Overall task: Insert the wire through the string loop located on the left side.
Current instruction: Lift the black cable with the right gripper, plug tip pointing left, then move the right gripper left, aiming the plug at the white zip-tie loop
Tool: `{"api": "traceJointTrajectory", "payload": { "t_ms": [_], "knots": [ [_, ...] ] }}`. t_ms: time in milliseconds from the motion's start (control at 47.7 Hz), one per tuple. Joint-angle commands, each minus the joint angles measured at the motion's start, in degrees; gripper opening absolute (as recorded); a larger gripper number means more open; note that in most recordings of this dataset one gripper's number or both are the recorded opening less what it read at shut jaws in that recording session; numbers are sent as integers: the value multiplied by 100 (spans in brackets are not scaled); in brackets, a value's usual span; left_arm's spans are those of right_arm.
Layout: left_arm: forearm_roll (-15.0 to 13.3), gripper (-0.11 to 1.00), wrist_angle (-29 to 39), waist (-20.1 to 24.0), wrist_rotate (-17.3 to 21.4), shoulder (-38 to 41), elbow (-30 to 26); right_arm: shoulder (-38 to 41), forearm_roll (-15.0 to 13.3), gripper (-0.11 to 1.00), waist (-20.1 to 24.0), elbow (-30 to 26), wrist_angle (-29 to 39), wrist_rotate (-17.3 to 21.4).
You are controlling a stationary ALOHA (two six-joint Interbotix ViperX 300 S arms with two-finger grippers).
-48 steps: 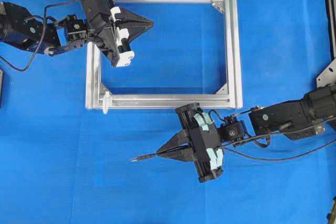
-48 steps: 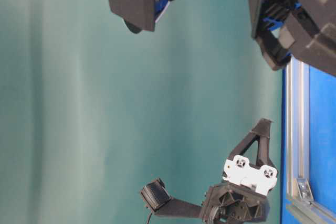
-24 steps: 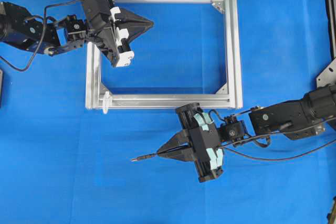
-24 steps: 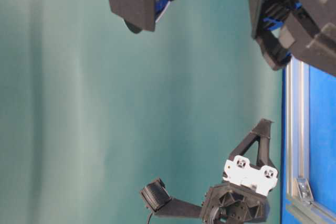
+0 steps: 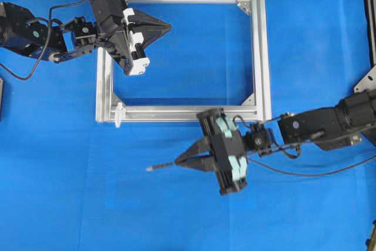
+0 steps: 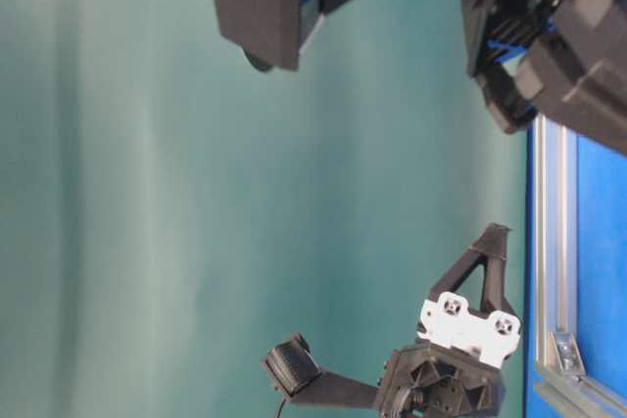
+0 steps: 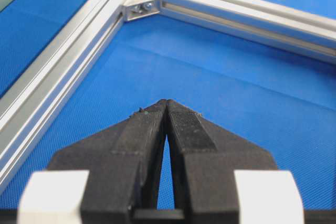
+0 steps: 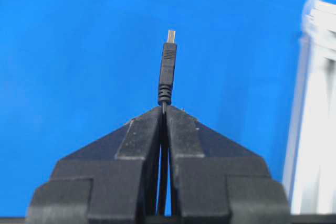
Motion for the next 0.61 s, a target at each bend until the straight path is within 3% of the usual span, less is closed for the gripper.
{"api": "traceJointTrajectory", "payload": {
  "t_ms": [0,357,587],
  "knots": [
    [18,0,-35,9,0,-185,-44,-176,0,1,-185,-35,-62,-9],
    [26,0,-35,9,-9,-185,-35,-176,-18,1,-861,-26,-105,-26],
    [26,0,-35,9,-9,-185,-18,-176,-26,0,-1028,9,-114,-26]
  ]
}}
